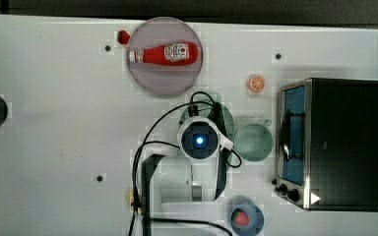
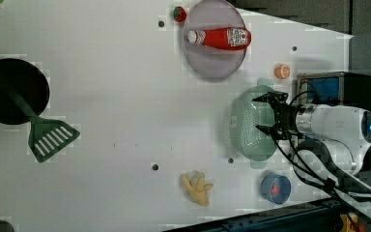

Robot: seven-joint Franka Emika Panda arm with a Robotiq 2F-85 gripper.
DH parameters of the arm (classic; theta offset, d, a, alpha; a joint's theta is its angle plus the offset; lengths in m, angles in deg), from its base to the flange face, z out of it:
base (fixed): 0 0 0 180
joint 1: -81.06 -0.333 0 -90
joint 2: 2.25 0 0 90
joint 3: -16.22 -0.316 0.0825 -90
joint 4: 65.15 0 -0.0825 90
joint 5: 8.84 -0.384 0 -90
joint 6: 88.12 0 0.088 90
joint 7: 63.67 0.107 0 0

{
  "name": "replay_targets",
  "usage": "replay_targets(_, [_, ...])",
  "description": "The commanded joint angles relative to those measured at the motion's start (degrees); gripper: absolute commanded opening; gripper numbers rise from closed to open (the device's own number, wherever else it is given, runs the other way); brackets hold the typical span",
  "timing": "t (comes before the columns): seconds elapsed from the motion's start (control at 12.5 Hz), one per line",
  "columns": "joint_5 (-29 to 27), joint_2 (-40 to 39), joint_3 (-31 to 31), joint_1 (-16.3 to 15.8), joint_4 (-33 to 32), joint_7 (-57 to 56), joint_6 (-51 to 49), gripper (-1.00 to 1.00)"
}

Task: Drag strainer right to left.

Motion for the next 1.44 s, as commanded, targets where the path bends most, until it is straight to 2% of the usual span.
replay_targets(0.08, [-0.42,-4.05,0.45,-2.08,-1.33,6.79,-0.72,1.0])
replay_targets(0.4, [-0.41,-5.59,-0.28,-4.97,-1.19,16.61,0.36,1.0])
replay_targets(0.88, [-0.43,-6.28,-0.3,-10.09,-0.73,19.74,0.33,1.0])
replay_targets(1.44, [-0.45,-9.17,-0.35,-17.92,2.64,26.87,0.11,1.0])
